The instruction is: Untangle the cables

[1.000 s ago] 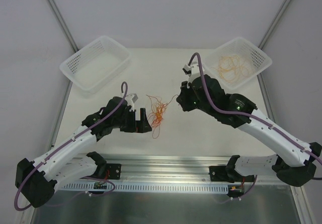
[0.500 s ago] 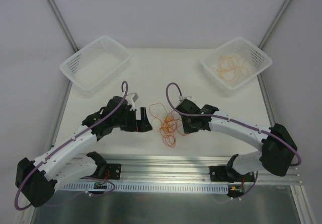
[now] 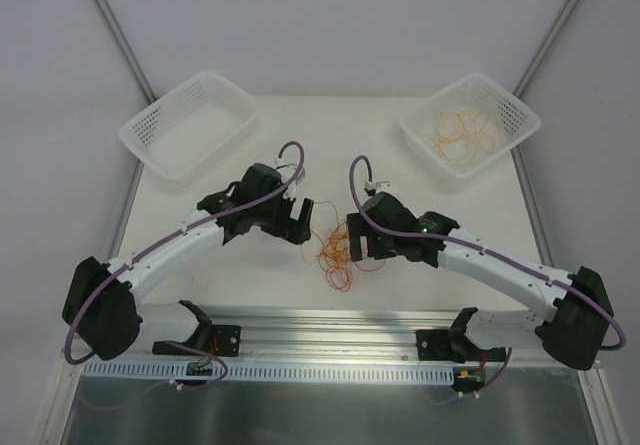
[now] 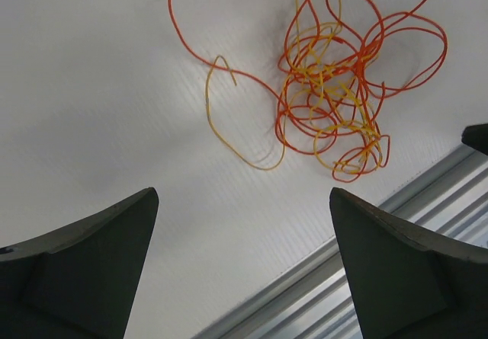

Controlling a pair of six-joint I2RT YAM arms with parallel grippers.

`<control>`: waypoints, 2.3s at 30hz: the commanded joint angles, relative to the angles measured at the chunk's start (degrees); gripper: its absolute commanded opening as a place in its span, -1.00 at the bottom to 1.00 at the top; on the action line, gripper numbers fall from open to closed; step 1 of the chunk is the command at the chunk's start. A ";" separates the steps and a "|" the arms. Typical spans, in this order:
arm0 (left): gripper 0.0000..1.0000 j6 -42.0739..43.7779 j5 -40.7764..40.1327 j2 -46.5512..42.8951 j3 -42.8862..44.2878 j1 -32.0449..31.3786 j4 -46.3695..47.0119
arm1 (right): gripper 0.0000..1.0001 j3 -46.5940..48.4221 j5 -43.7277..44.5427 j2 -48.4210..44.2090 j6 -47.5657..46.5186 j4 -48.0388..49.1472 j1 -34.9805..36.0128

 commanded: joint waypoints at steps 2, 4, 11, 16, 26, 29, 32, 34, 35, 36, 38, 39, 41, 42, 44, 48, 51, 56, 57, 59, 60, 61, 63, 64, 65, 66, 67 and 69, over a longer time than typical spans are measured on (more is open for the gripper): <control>0.92 11.44 2.55 9.59 8.10 1.06 3.19 | 0.94 -0.27 1.97 -6.43 -0.75 1.74 -0.02; 0.88 13.98 5.09 13.04 11.52 1.59 3.36 | 0.99 -1.32 1.89 -7.75 -0.58 2.35 0.07; 0.80 21.37 12.22 26.66 20.06 4.32 3.54 | 0.99 -3.79 0.13 -11.19 0.65 3.85 0.77; 0.74 27.96 16.00 33.25 23.66 4.76 3.54 | 0.99 -4.58 0.39 -11.98 1.52 4.37 1.65; -0.20 29.12 19.17 40.04 26.23 4.85 3.45 | 0.99 -5.11 -0.31 -7.95 4.33 8.59 2.36; -0.76 27.27 19.78 37.59 24.48 4.85 3.45 | 0.99 -4.41 0.30 -4.27 6.35 10.87 2.45; -1.00 25.43 19.18 33.63 22.01 4.76 3.45 | 0.99 -2.40 1.71 -0.48 7.59 12.20 2.71; -1.00 24.19 18.73 30.39 19.91 4.76 3.45 | 0.99 -0.99 2.76 3.56 8.38 12.63 2.71; -1.00 23.76 17.77 29.15 19.11 4.76 3.45 | 0.99 0.59 3.29 4.88 8.65 12.64 2.71; -1.00 22.97 17.33 28.09 18.49 4.76 3.54 | 0.99 1.30 4.34 7.24 9.17 12.64 2.71; -1.00 22.18 16.63 25.28 16.56 4.76 3.37 | 0.96 2.88 4.87 9.81 9.18 13.25 2.80; -1.00 21.04 16.45 24.31 15.95 4.76 3.37 | 0.94 3.24 4.96 10.95 9.26 14.30 2.62; -1.00 19.72 16.45 21.59 14.19 4.76 3.37 | 0.84 3.76 4.87 14.46 9.70 15.44 2.62; -1.00 18.23 16.01 20.71 13.75 4.85 3.45 | 0.79 4.20 4.87 15.69 9.70 16.14 2.62; -1.00 16.99 15.31 17.81 12.25 4.76 3.28 | 0.54 4.56 5.05 18.77 10.40 16.50 2.62; -1.00 13.05 10.66 12.28 11.28 5.55 1.09 | 0.00 2.46 7.59 20.63 12.16 16.42 2.10; -1.00 9.44 8.45 8.14 13.03 9.23 -2.78 | -0.38 0.69 9.69 19.40 12.25 15.02 1.22; -1.00 4.60 4.33 1.46 17.25 16.70 -9.10 | -0.92 -4.57 12.52 13.44 11.46 12.38 -0.98; -1.00 4.07 3.53 0.58 18.30 18.11 -10.25 | -0.92 -5.19 13.30 11.25 10.85 11.42 -1.85; -1.00 3.71 2.13 -1.97 21.38 18.82 -12.54 | -0.92 -6.86 13.84 8.95 9.97 10.71 -2.91; -1.00 3.36 1.42 -3.63 23.48 19.34 -13.06 | -0.92 -7.30 14.27 6.94 9.53 9.75 -3.96; -1.00 3.27 0.72 -4.43 24.54 19.52 -13.77 | -0.92 -7.66 14.45 6.05 9.35 9.21 -4.67; -1.00 2.84 -1.21 -6.36 27.69 19.87 -14.30 | -0.92 -8.62 14.45 4.29 8.91 7.99 -6.33; -1.00 2.57 -1.92 -6.98 28.76 20.05 -14.74 | -0.91 -8.97 14.28 2.71 8.65 7.63 -6.87; -1.00 2.40 -2.53 -7.42 29.90 20.14 -15.35 | -0.88 -9.06 14.02 1.92 8.56 7.02 -7.39; -1.00 2.05 -2.89 -8.03 32.18 20.23 -15.79 | -0.85 -9.07 13.67 1.30 8.21 6.32 -7.83; -1.00 1.78 -3.15 -8.21 33.33 20.40 -16.06 | -0.81 -9.07 13.84 0.68 7.34 6.05 -7.93; -1.00 0.56 -2.80 -8.48 36.75 20.49 -16.58 | -0.78 -9.24 13.40 -0.20 6.72 5.69 -8.01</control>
